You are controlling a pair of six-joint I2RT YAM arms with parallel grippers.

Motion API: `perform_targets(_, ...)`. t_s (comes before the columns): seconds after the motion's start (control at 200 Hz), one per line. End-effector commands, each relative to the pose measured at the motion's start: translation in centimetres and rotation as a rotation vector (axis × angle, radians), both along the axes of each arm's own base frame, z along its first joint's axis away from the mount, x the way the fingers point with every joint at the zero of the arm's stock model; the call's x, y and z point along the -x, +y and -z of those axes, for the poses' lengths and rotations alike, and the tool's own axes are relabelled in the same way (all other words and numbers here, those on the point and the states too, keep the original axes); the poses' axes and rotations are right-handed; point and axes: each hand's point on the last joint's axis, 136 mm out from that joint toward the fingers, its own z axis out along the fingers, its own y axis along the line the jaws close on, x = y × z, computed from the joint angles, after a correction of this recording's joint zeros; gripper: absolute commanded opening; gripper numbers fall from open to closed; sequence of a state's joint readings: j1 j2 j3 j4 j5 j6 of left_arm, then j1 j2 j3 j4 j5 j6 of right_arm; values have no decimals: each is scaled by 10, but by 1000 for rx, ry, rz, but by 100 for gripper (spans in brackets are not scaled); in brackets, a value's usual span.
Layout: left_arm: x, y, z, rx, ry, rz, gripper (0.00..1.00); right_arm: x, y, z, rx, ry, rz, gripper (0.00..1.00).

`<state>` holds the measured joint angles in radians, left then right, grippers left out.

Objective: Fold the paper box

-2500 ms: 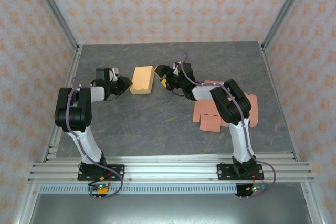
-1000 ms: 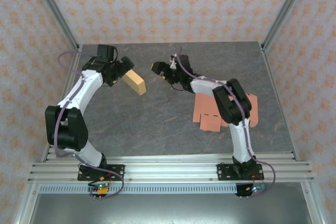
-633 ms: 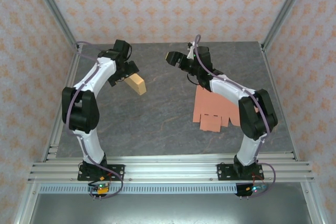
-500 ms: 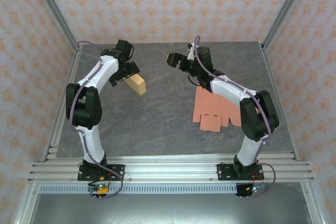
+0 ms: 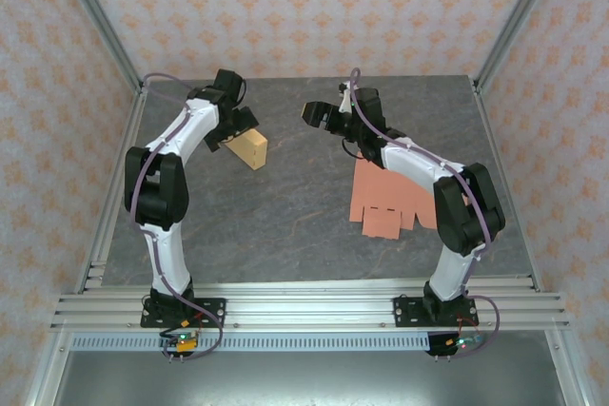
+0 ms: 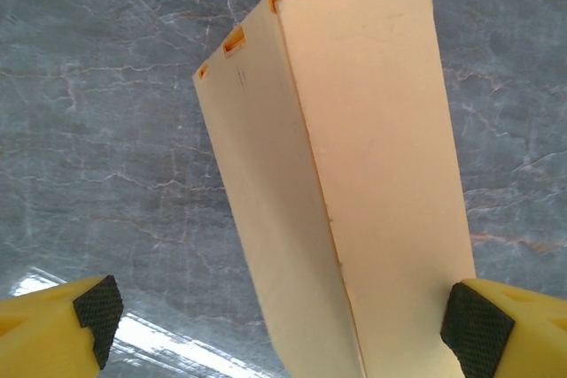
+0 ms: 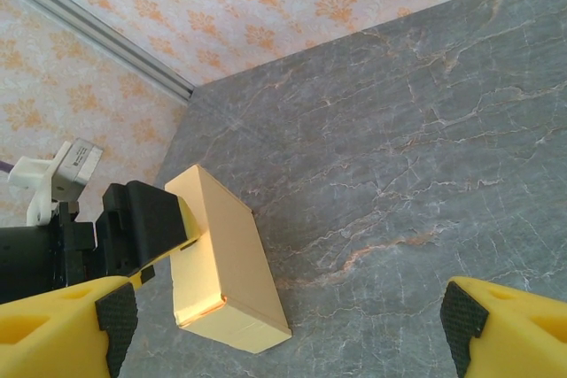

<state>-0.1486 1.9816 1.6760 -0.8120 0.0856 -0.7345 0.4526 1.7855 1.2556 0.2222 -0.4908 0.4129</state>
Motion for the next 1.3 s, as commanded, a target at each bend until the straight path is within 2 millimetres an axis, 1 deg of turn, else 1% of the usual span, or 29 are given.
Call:
perform_targets(0.0, 43, 15, 30, 3, 131, -50, 96, -2, 6, -7, 4, -28, -30, 90)
perform_targets(0.035, 50, 19, 32, 6, 137, -62, 96, -3, 7, -7, 2, -26, -32, 90)
perform_targets(0.055, 54, 22, 37, 5, 150, -71, 96, -3, 7, -7, 2, -26, -33, 90)
perform_targets(0.07, 57, 23, 30, 7, 132, -75, 96, -2, 8, -7, 0, -24, -35, 90)
perform_targets(0.14, 72, 34, 30, 10, 122, -102, 96, -2, 8, -7, -2, -19, -38, 90)
perform_targets(0.27, 112, 61, 39, 45, 105, -199, 95, 1, 9, -5, -1, -9, -49, 90)
perform_targets(0.375, 138, 75, 42, 71, 101, -249, 95, 1, 9, -3, -3, -4, -55, 90)
perform_targets(0.42, 143, 77, 38, 84, 89, -253, 95, 1, 10, -3, -6, -1, -55, 90)
perform_targets(0.476, 144, 75, 29, 97, 61, -238, 95, 1, 10, -2, -9, 3, -52, 90)
perform_targets(0.551, 136, 69, 11, 128, 11, -201, 96, 0, 4, 0, 8, 19, -17, 90)
perform_targets(0.586, 132, 68, 3, 128, -7, -189, 96, -2, -7, 7, 46, 51, 45, 90)
perform_targets(0.621, 126, 67, -3, 131, -27, -170, 96, -4, -25, 15, 99, 87, 141, 91)
perform_targets(0.646, 120, 64, -7, 140, -48, -141, 96, -3, -39, 21, 137, 107, 207, 95)
perform_targets(0.666, 116, 61, -9, 147, -63, -116, 96, -2, -50, 23, 164, 112, 255, 100)
perform_targets(0.726, 104, 48, -19, 171, -115, -35, 96, 5, -84, 24, 246, 109, 394, 99)
perform_targets(0.776, 92, 26, -33, 208, -200, 88, 97, 15, -112, 21, 307, 98, 501, 99)
perform_targets(0.796, 86, 15, -43, 211, -254, 141, 99, 19, -126, 19, 335, 96, 556, 99)
perform_targets(0.811, 84, 8, -49, 203, -288, 184, 100, 23, -134, 16, 344, 98, 595, 99)
perform_targets(0.826, 81, -1, -58, 194, -328, 222, 100, 27, -147, 15, 365, 99, 650, 99)
perform_targets(0.871, 77, -29, -79, 89, -429, 405, 100, 41, -176, 11, 397, 119, 774, 99)
perform_targets(0.886, 77, -41, -86, 55, -460, 469, 100, 46, -187, 9, 406, 128, 820, 99)
perform_targets(0.901, 77, -51, -91, 14, -486, 535, 100, 54, -198, 11, 423, 149, 865, 99)
perform_targets(0.916, 79, -63, -95, -23, -505, 609, 100, 61, -208, 11, 434, 168, 911, 99)
perform_targets(0.941, 81, -79, -99, -84, -526, 703, 100, 72, -224, 11, 445, 196, 984, 99)
perform_targets(0.976, 83, -95, -99, -166, -525, 796, 100, 87, -242, 14, 449, 233, 1054, 99)
perform_targets(1.011, 81, -102, -93, -237, -495, 835, 100, 98, -253, 19, 435, 271, 1090, 99)
perform_targets(1.111, 68, -91, -60, -484, -334, 843, 100, 126, -274, 42, 345, 401, 1149, 99)
perform_targets(1.201, 56, -82, -36, -661, -244, 875, 100, 149, -284, 62, 252, 491, 1204, 99)
perform_targets(1.291, 42, -77, -21, -752, -187, 892, 100, 157, -287, 69, 199, 484, 1226, 100)
